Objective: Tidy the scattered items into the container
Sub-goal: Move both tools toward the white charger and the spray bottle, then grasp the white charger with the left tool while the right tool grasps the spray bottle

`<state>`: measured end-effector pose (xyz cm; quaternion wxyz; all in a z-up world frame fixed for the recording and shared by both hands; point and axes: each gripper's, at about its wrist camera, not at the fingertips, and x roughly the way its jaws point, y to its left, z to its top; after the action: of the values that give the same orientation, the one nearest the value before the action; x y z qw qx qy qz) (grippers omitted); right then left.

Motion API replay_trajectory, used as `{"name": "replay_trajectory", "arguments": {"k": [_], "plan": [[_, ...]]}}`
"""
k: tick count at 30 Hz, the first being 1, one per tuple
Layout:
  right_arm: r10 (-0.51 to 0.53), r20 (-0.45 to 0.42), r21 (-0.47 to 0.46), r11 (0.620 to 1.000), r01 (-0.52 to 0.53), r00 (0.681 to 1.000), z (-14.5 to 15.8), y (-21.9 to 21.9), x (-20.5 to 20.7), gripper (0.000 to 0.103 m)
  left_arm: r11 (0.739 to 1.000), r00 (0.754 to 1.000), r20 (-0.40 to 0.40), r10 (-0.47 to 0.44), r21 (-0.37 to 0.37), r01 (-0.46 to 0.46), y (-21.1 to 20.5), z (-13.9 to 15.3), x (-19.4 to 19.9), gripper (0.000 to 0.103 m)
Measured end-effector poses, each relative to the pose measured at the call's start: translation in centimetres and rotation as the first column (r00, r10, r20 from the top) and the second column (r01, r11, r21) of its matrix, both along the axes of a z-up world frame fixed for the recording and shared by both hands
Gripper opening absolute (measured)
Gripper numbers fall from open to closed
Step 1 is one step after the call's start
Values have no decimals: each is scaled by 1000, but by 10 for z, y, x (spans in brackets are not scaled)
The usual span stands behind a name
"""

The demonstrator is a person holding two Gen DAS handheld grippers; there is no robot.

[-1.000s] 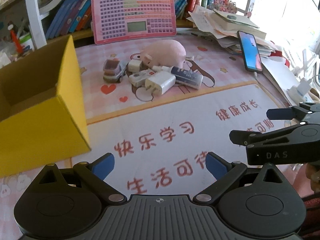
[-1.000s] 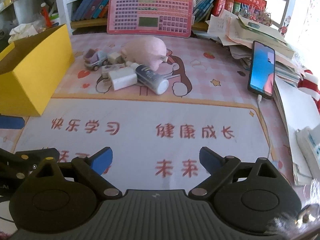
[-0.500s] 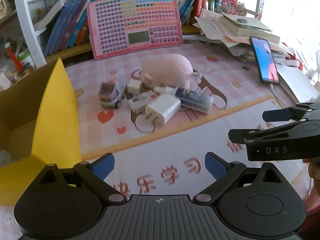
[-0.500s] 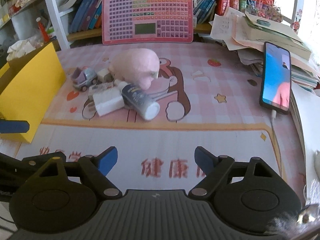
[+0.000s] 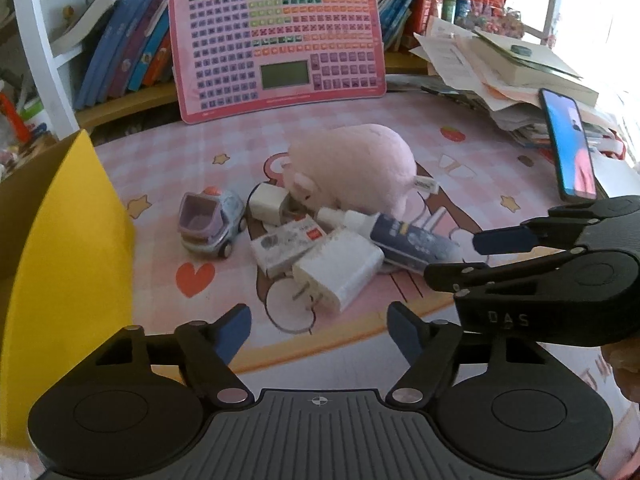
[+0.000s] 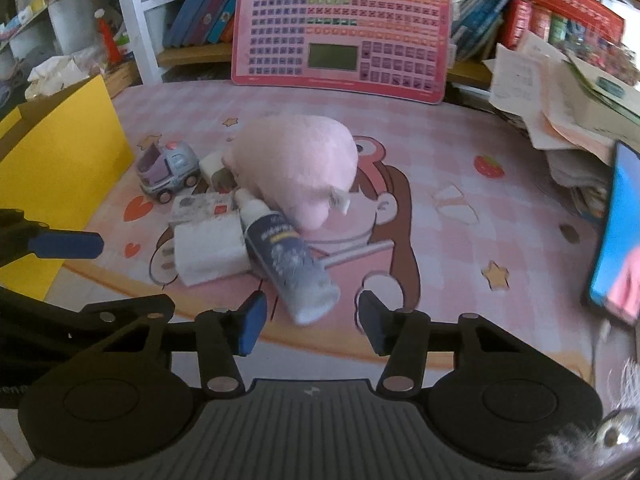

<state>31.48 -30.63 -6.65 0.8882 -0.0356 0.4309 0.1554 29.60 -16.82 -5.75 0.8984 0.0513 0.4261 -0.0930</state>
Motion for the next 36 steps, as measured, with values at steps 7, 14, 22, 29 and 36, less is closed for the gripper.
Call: {"name": "replay_trajectory", "arguments": {"k": [7,14,22,29,36], "plan": [[48,-49,37,998,-46,998,-11,0,27,46,1000,1000,-9,8,-17,-8,3,-5,19,66],[63,-84,90,994,-56,994,-16,-12,35,44,999,1000,-22,14,-30,-14,-1,-9,33,66],[-26,-111,79,996,34,994,-13,-49,6,41,1000,999,-28,-28,-10,28,-16,-14,46,63],[-64,-119,80,994,74,991,-10,-58,-5,39,998,998,-36,-48,35,50,-26,-19,54,63],[-45,-61,41,998,47,997,-4,-50,1,43,997,998,-53,-30,63,34,-29,-29,59,64]]}}
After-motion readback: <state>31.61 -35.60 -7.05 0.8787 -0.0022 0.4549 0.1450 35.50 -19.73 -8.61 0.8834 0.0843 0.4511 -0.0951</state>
